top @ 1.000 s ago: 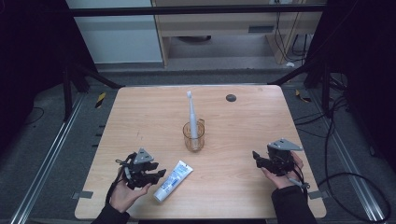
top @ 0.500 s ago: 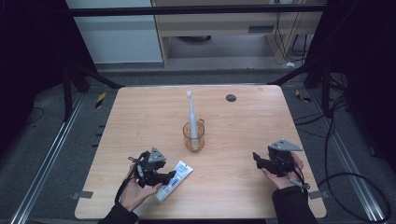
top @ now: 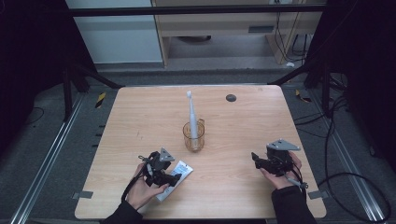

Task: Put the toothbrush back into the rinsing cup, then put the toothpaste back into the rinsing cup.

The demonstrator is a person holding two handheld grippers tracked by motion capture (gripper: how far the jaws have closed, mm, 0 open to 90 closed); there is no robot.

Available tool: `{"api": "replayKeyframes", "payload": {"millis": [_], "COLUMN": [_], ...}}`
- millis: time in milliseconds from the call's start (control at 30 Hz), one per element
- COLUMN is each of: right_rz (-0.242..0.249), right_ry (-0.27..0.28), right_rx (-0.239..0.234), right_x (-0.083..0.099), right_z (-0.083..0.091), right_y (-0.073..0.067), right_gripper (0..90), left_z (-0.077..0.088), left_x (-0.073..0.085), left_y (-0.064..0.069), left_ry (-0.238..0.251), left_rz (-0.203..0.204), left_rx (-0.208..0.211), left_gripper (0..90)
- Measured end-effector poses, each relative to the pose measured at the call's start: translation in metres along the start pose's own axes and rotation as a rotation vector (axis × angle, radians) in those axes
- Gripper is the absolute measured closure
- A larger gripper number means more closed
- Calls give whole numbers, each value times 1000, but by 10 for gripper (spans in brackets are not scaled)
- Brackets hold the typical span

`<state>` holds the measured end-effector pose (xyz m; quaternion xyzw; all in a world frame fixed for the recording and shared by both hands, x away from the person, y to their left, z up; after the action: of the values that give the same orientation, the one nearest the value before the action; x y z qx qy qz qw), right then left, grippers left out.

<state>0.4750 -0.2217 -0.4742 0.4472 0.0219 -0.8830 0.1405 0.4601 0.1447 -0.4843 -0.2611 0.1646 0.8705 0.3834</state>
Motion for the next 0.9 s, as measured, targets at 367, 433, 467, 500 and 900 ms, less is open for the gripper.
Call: {"api": "replayKeyframes", "payload": {"millis": [367, 433, 467, 500, 900], "right_rz": [-4, -2, -1, 1, 3], "right_ry": [-6, -10, -11, -10, -20], "right_rx": [-5, -5, -5, -5, -20], "right_x": [0, 1, 1, 1, 2], "right_z": [-1, -1, -2, -2, -4], "right_y": [1, 0, 0, 1, -1], "right_gripper": [342, 341, 341, 341, 341], "left_z": [-11, -13, -13, -14, -16], "left_x": [2, 2, 2, 2, 3], "left_y": [3, 3, 3, 3, 4], "left_ry": [-47, -56, -60, -64, -101], "left_rz": [18, 19, 19, 21, 29], "left_rx": [-4, -3, 0, -1, 10], "left_gripper": [289, 285, 285, 284, 314]}}
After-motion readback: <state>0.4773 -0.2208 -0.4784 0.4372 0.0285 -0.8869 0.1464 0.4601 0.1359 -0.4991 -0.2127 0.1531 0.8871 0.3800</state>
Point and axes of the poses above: each handheld gripper's, and its own axes: z roughly backward along the jaws, x roughly out of its underside, y roughly to its right, the point moved 3 cm from there along -z, roughly forward along the jaws, and after that the axes turned 7 degrees about x, right-handed, at the moved point
